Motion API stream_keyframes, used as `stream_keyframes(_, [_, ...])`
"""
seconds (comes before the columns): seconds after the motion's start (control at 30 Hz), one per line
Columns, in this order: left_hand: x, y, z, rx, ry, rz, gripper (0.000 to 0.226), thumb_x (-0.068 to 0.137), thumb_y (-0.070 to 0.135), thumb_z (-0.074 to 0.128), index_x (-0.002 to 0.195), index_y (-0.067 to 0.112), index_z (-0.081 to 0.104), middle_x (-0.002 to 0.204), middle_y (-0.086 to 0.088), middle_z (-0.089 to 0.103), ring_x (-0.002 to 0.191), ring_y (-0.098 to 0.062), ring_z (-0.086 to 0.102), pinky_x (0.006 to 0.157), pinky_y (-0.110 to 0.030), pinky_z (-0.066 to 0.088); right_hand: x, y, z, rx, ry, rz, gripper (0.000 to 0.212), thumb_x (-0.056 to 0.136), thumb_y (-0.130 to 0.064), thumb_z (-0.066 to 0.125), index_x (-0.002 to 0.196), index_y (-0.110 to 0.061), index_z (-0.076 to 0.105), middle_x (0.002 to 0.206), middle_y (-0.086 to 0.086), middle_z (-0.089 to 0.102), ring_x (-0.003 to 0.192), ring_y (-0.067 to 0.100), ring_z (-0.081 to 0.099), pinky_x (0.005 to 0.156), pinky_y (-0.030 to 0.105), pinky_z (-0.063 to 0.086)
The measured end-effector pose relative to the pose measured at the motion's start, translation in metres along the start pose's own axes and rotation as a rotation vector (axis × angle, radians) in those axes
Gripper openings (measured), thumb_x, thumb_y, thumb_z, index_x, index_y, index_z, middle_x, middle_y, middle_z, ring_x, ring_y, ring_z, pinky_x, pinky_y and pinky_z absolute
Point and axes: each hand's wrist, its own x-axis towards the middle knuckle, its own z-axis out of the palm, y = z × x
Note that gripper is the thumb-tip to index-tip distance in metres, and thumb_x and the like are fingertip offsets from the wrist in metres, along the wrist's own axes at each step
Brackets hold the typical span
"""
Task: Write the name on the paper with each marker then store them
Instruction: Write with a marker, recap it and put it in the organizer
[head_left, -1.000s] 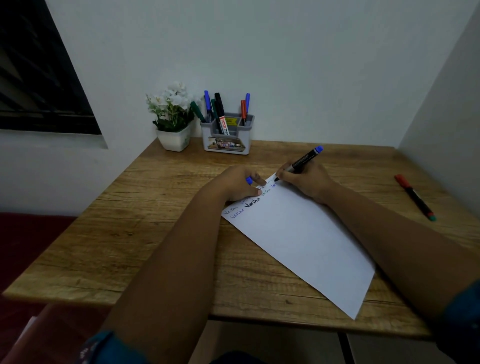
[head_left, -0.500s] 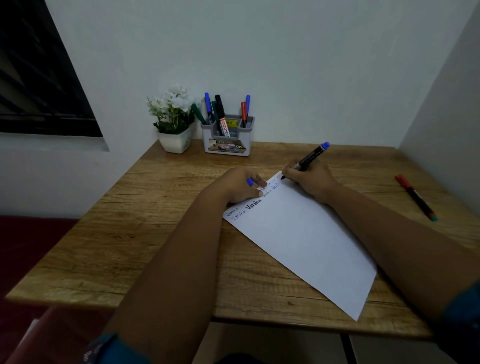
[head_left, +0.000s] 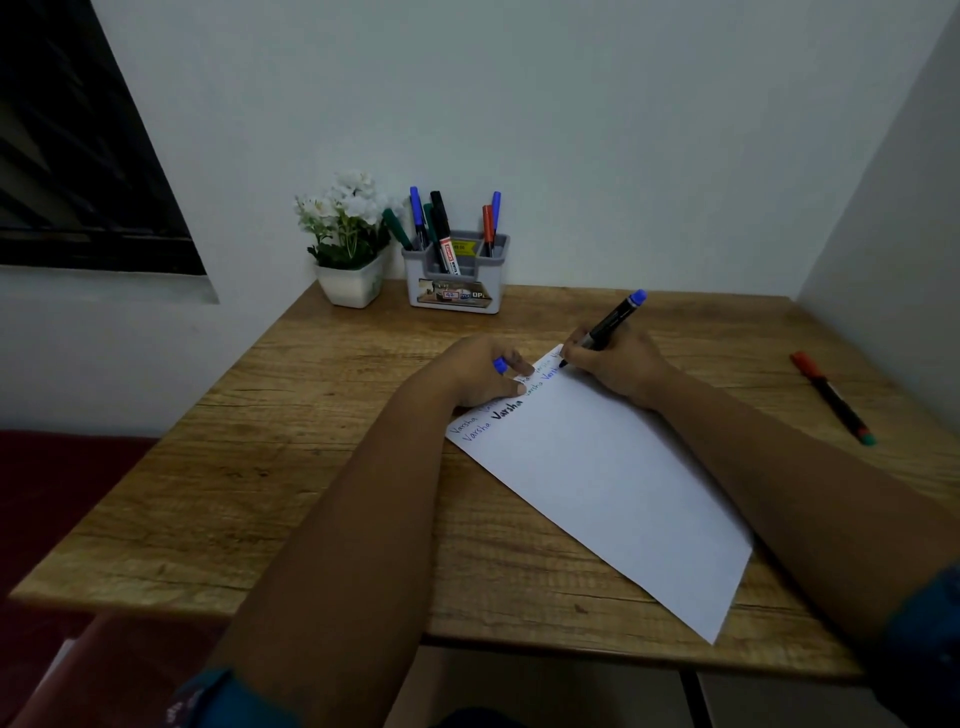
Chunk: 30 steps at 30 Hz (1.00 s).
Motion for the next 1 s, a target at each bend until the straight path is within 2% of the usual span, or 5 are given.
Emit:
stream_keyframes(0.3, [-0.005, 0.003, 0.002, -0.11, 0.081, -0.086, 0.033, 0.09, 0.037, 0.061, 0.122, 0.026, 0.057, 0.117, 0.0, 0.055, 0.091, -0.012, 0.051, 0.072, -0.027, 0.04, 0.0, -0.038, -0.02, 0.658, 0.214, 0.112, 0.017, 0.091, -0.016, 0.066, 0.079, -0.017, 0.054, 0.053, -0.006, 0.056, 0.041, 0.005, 0.046, 0.041, 0.019, 0.037])
stream_keyframes(0.43, [-0.008, 0.018, 0.0, -0.866, 0.205, -0.246, 0.02, 0.099, 0.027, 0.045, 0.114, 0.013, 0.045, 0.086, -0.004, 0.053, 0.059, -0.013, 0.05, 0.051, -0.026, 0.037, -0.02, -0.057, -0.017, 0.675, 0.101, 0.118, 0.028, 0.086, -0.033, 0.073, 0.077, -0.018, 0.052, 0.052, -0.009, 0.051, 0.042, 0.003, 0.042, 0.041, 0.016, 0.035])
stream_keyframes(0.6, [-0.019, 0.025, -0.007, -1.533, 0.197, -0.166, 0.025, 0.102, 0.005, 0.035, 0.121, -0.003, 0.049, 0.114, -0.023, 0.059, 0.101, -0.032, 0.066, 0.07, -0.028, 0.057, -0.036, -0.067, -0.007, 0.889, 0.086, 0.213, 0.021, 0.092, -0.035, 0.066, 0.079, -0.02, 0.059, 0.063, -0.004, 0.055, 0.05, 0.004, 0.049, 0.054, 0.018, 0.044])
stream_keyframes(0.8, [-0.02, 0.026, -0.002, -1.507, 0.254, -0.219, 0.011, 0.102, 0.006, 0.04, 0.111, 0.006, 0.046, 0.115, -0.024, 0.065, 0.1, -0.029, 0.068, 0.088, -0.033, 0.055, -0.045, -0.064, 0.002, 0.903, 0.07, 0.266, 0.031, 0.099, -0.038, 0.05, 0.092, -0.013, 0.068, 0.085, 0.006, 0.069, 0.073, 0.013, 0.065, 0.07, 0.029, 0.051])
stream_keyframes(1.0, [-0.009, 0.024, 0.004, -1.537, 0.43, -0.263, 0.014, 0.099, 0.01, 0.049, 0.112, 0.005, 0.046, 0.112, -0.024, 0.062, 0.099, -0.027, 0.068, 0.085, -0.03, 0.057, -0.043, -0.061, 0.004, 0.862, 0.197, 0.267, 0.014, 0.096, -0.015, 0.052, 0.086, -0.009, 0.059, 0.069, 0.006, 0.064, 0.054, 0.011, 0.059, 0.055, 0.024, 0.05])
